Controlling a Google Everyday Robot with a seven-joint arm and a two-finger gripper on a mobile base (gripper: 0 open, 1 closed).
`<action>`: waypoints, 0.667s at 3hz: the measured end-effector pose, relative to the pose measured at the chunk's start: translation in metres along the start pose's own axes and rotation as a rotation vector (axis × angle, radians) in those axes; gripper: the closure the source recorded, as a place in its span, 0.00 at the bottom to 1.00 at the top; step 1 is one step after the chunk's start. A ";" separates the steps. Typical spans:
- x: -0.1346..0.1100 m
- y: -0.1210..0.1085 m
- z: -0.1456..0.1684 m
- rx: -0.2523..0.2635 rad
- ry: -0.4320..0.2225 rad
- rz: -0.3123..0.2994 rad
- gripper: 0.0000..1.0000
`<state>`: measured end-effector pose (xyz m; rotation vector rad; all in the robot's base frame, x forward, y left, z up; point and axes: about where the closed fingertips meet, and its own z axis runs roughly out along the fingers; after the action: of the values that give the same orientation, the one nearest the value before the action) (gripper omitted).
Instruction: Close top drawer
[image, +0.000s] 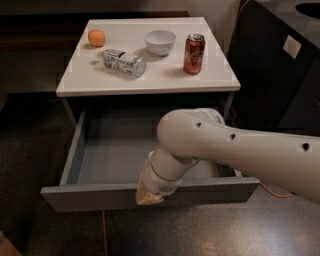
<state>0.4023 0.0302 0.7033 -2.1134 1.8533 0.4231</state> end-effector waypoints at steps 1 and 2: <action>-0.004 -0.004 0.024 0.007 0.012 0.005 1.00; -0.010 -0.009 0.043 0.051 0.040 0.016 1.00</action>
Offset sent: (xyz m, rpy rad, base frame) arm 0.0150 0.0443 -0.0547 -0.0574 -0.0903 -0.0982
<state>0.4090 0.0575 0.6686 -2.0895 1.8835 0.3365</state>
